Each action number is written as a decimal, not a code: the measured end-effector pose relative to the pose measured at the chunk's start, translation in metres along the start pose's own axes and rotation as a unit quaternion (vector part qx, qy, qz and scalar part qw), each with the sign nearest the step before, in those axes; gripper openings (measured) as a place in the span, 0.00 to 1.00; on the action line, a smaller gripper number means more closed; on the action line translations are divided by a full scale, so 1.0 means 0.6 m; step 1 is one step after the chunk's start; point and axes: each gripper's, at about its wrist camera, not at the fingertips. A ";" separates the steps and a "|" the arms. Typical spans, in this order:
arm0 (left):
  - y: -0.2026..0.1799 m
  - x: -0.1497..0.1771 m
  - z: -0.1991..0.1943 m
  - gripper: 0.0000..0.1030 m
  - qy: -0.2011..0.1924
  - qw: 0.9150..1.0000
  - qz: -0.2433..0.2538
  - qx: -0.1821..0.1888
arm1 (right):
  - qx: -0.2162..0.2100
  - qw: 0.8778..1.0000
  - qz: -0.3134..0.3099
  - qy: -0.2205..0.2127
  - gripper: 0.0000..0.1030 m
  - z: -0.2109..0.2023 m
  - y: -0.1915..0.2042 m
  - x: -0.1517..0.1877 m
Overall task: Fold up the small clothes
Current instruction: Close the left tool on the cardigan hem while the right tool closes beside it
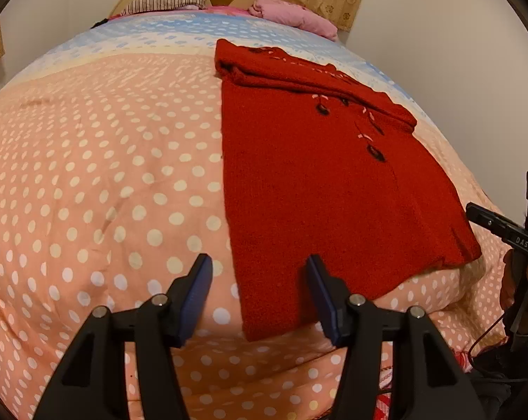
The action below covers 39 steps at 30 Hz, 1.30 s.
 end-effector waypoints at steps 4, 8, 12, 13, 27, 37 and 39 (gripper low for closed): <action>-0.018 0.014 0.004 0.56 -0.006 1.000 0.019 -0.018 | -0.002 1.000 0.010 0.000 0.59 0.004 -0.007 0.005; -0.032 0.021 0.004 0.45 -0.007 0.999 0.042 -0.030 | 0.000 1.000 0.015 0.003 0.59 0.002 -0.015 0.015; -0.028 0.018 -0.002 0.09 0.002 0.999 0.050 -0.014 | 0.003 1.000 0.021 0.001 0.59 -0.007 -0.021 0.023; -0.026 0.017 -0.006 0.09 0.002 0.999 0.053 -0.013 | 0.005 1.000 0.023 0.001 0.59 -0.010 -0.023 0.026; -0.009 0.019 -0.009 0.08 0.006 0.999 0.047 -0.012 | 0.016 0.999 0.027 0.023 0.57 -0.017 -0.038 0.067; -0.004 0.012 -0.038 0.08 -0.009 0.999 0.051 0.009 | -0.016 0.999 0.005 0.038 0.05 -0.047 -0.035 0.091; -0.001 0.012 -0.040 0.08 -0.009 0.999 0.051 0.008 | -0.021 0.999 -0.001 0.036 0.05 -0.064 -0.031 0.097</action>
Point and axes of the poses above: each gripper's, at about its wrist camera, not at the fingertips, and z roughly the way its jaws point, y to its left, x to its underside, and after that the axes turned 4 degrees about -z, right-handed
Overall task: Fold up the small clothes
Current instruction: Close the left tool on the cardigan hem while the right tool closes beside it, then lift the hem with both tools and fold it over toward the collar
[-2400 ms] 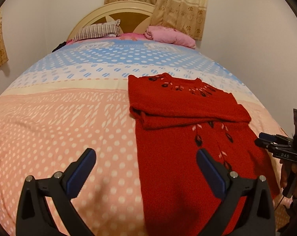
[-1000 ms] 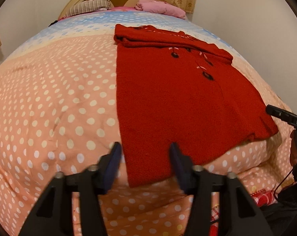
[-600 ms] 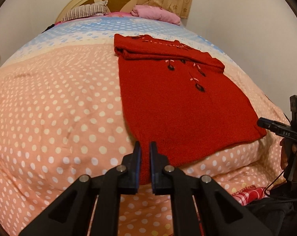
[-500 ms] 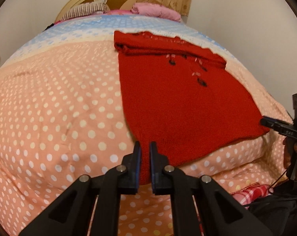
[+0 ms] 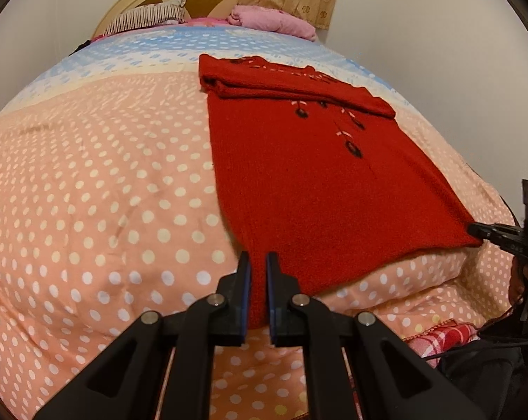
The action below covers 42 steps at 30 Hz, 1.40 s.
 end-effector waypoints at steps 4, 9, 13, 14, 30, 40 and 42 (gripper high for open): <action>0.007 0.003 0.018 0.08 0.015 1.000 -0.011 0.005 | -0.015 1.000 0.009 -0.009 0.05 -0.013 -0.003 0.003; 0.006 -0.006 0.009 0.08 0.001 1.000 -0.014 0.010 | -0.074 0.995 0.053 -0.036 0.05 -0.020 -0.025 -0.002; 0.008 -0.023 -0.004 0.08 -0.015 1.000 -0.015 0.017 | -0.095 0.990 0.079 -0.069 0.05 -0.040 -0.039 -0.011; 0.007 -0.027 -0.005 0.08 -0.017 1.000 -0.013 0.016 | -0.094 0.989 0.081 -0.075 0.05 -0.042 -0.040 -0.015; 0.008 -0.134 -0.024 0.08 -0.071 0.996 -0.029 0.045 | -0.102 0.980 0.075 -0.152 0.05 -0.089 -0.048 -0.121; 0.014 -0.222 -0.013 0.08 -0.101 0.993 -0.041 0.047 | -0.097 0.974 0.073 -0.189 0.05 -0.093 -0.064 -0.224; 0.012 -0.238 -0.009 0.08 -0.106 0.992 -0.040 0.046 | -0.094 0.974 0.071 -0.193 0.05 -0.090 -0.066 -0.247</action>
Point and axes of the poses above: each gripper's, at about its wrist camera, not at the fingertips, and z roughly the way its jaws point, y to its left, x to its underside, and after that the axes turned 4 degrees about -z, right-handed
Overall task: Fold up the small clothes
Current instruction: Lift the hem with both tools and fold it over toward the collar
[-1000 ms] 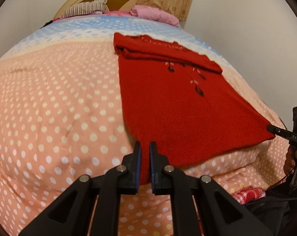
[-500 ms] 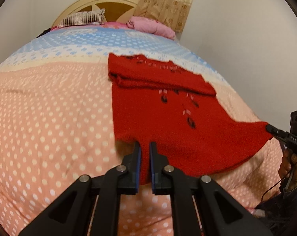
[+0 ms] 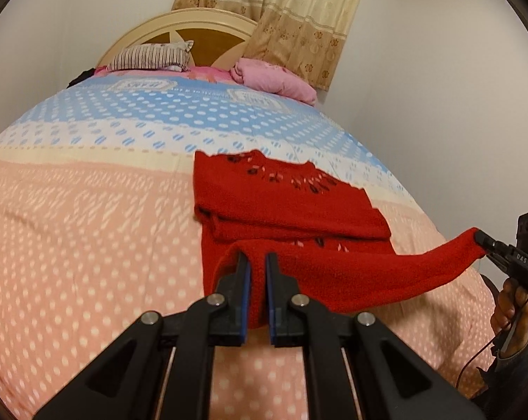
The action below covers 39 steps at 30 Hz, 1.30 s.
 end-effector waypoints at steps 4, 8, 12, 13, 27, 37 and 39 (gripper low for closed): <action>0.005 -0.035 0.015 0.08 -0.012 1.000 -0.010 0.002 | 0.004 1.000 -0.001 -0.009 0.05 0.015 -0.006 -0.038; 0.010 -0.070 0.033 0.08 -0.019 1.000 -0.020 0.009 | 0.012 1.000 -0.005 -0.015 0.05 0.028 -0.010 -0.070; 0.000 -0.100 0.053 0.08 -0.024 1.000 -0.010 0.011 | 0.022 1.000 -0.009 -0.016 0.05 0.043 -0.016 -0.096; -0.002 -0.110 0.059 0.08 -0.026 1.000 -0.009 0.008 | 0.024 1.000 -0.010 -0.015 0.05 0.047 -0.017 -0.103; 0.004 -0.195 0.167 0.08 -0.019 1.000 -0.012 -0.017 | 0.054 0.999 -0.004 0.001 0.05 0.137 -0.064 -0.172; 0.032 -0.210 0.279 0.08 0.014 0.999 -0.010 -0.045 | 0.092 0.995 0.005 0.041 0.05 0.269 -0.126 -0.200; 0.041 -0.207 0.305 0.08 0.025 0.998 -0.014 -0.050 | 0.098 0.994 0.008 0.051 0.05 0.295 -0.138 -0.199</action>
Point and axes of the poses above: each gripper's, at about its wrist camera, not at the fingertips, and z roughly the way its jaws point, y to its left, x to its underside, and after that the axes turned 4 degrees about -z, right-handed
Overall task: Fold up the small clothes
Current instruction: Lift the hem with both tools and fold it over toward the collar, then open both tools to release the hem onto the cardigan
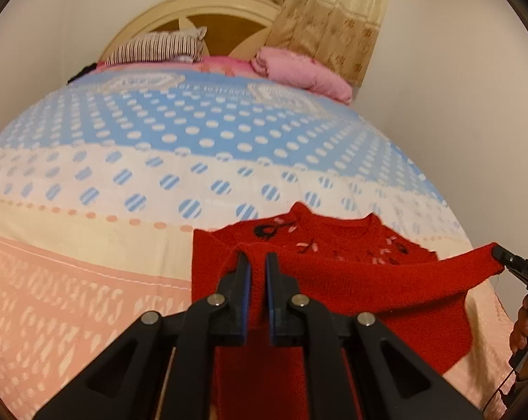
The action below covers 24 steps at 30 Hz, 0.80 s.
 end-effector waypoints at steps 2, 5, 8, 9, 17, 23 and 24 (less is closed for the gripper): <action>0.006 0.002 0.024 0.08 0.009 1.000 -0.002 -0.008 | 0.007 1.000 0.002 0.010 0.05 0.029 -0.007 -0.002; 0.012 0.004 0.060 0.08 0.023 1.000 -0.003 -0.011 | 0.019 0.999 0.003 0.028 0.05 0.077 -0.020 -0.004; 0.024 0.007 0.081 0.15 0.023 0.999 -0.018 -0.032 | 0.018 0.998 0.013 0.059 0.05 0.131 -0.041 -0.001; 0.031 0.009 0.082 0.20 0.026 0.999 -0.030 -0.032 | 0.036 0.997 0.018 0.067 0.07 0.145 -0.049 0.001; 0.058 0.063 0.005 0.71 -0.010 0.998 -0.022 -0.061 | 0.049 0.996 -0.029 0.070 0.54 0.118 0.000 0.041; 0.078 0.107 0.013 0.74 0.010 0.998 -0.033 -0.057 | -0.007 0.980 -0.099 0.175 0.54 0.172 0.095 0.076; 0.083 0.111 0.014 0.76 0.006 0.998 -0.040 -0.057 | 0.005 0.974 -0.118 0.192 0.54 0.190 0.111 0.082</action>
Point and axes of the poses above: each gripper's, at about its wrist camera, not at the fingertips, and z roughly the way its jaws point, y to its left, x to its underside, and after that the axes turned 4 degrees about -z, right-handed
